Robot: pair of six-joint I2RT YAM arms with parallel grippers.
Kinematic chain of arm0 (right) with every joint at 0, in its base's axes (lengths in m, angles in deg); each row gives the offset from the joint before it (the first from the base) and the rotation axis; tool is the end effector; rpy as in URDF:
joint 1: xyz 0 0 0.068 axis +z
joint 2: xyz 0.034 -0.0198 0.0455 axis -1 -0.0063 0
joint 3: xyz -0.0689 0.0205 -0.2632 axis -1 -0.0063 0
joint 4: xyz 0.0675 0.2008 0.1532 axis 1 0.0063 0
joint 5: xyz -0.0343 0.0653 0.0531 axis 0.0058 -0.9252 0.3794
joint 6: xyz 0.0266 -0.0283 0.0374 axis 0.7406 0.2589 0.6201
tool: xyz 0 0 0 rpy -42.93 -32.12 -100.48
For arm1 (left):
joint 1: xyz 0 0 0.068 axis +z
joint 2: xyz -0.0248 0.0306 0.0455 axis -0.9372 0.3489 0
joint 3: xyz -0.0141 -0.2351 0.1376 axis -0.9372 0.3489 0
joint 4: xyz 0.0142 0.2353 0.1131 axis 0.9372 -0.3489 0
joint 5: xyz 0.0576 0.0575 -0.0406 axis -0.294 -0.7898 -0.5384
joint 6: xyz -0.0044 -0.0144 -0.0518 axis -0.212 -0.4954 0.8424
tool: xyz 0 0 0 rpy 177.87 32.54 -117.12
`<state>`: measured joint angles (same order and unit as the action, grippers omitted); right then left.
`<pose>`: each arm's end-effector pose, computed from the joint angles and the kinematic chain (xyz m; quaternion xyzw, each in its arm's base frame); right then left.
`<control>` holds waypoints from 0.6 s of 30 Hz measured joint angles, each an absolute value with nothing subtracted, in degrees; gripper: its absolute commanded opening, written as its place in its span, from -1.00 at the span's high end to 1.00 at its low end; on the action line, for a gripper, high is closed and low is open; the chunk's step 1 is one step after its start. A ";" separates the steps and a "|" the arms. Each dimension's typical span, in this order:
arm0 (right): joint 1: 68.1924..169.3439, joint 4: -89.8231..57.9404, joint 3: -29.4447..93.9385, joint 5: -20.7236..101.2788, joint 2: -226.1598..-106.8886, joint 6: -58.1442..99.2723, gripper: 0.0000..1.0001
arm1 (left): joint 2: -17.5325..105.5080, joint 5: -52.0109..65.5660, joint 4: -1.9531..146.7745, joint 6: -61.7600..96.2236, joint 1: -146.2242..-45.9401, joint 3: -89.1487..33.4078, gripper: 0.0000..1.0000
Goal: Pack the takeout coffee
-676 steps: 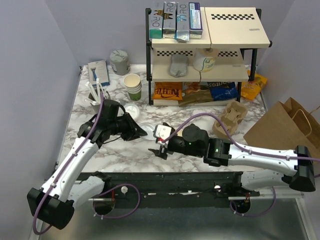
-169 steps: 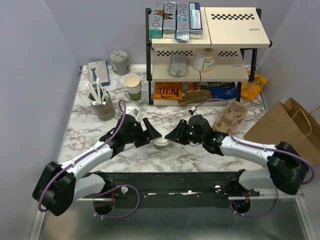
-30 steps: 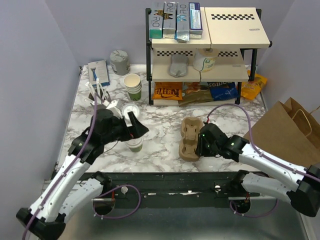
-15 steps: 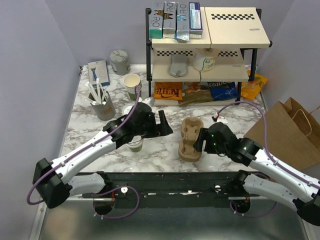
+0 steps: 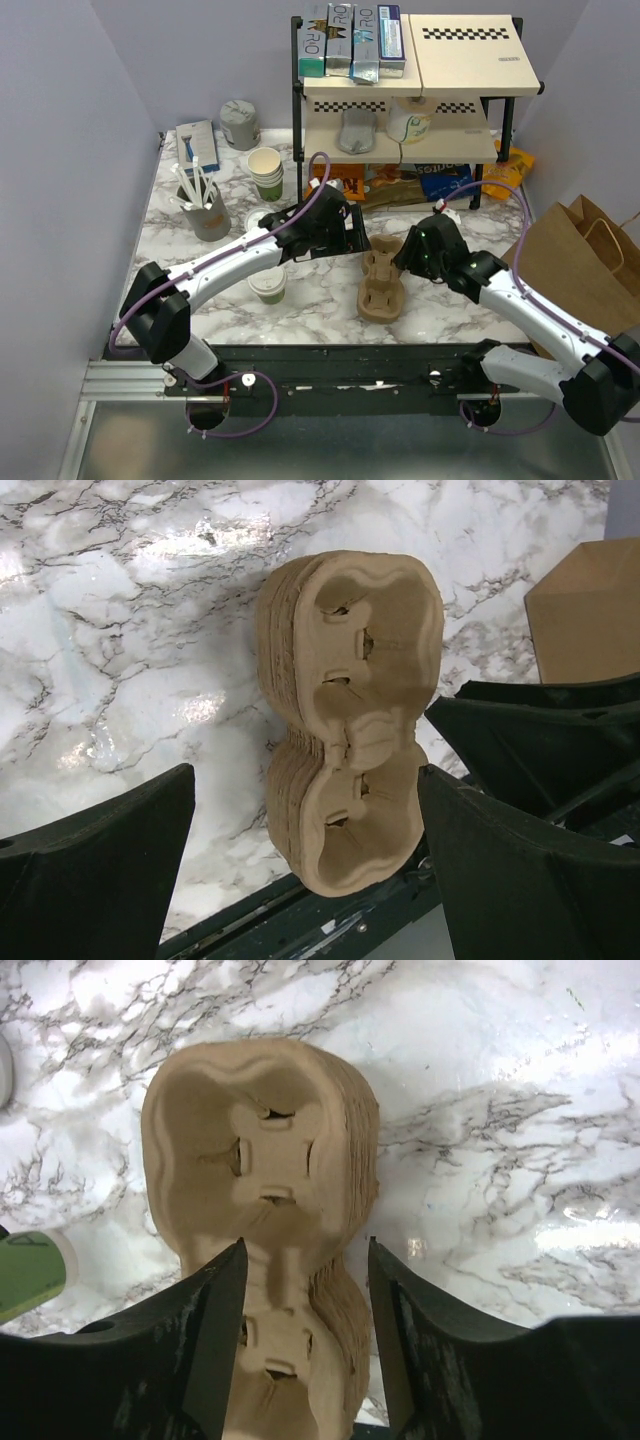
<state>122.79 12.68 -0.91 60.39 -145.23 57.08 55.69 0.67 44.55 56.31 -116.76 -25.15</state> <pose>0.1830 0.1104 0.2471 0.1220 0.9162 0.1486 0.3516 0.2287 -0.2488 0.2846 -0.0205 0.9181 -0.3093 0.2468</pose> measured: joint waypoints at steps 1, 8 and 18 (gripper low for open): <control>122.35 12.08 -0.67 60.02 -146.19 56.91 -0.16 | 56.33 0.67 44.57 56.26 -116.76 -25.30 -0.98; 120.93 9.44 -0.56 57.83 -148.21 55.86 -0.07 | 57.00 0.71 45.01 56.24 -116.80 -25.33 -0.98; 120.73 8.72 -0.56 57.26 -149.69 55.66 -0.03 | 57.00 0.67 44.96 56.24 -116.85 -25.33 -0.98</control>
<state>120.73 8.72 -0.56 57.26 -149.69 55.66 57.00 0.67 44.96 56.24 -116.85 -25.33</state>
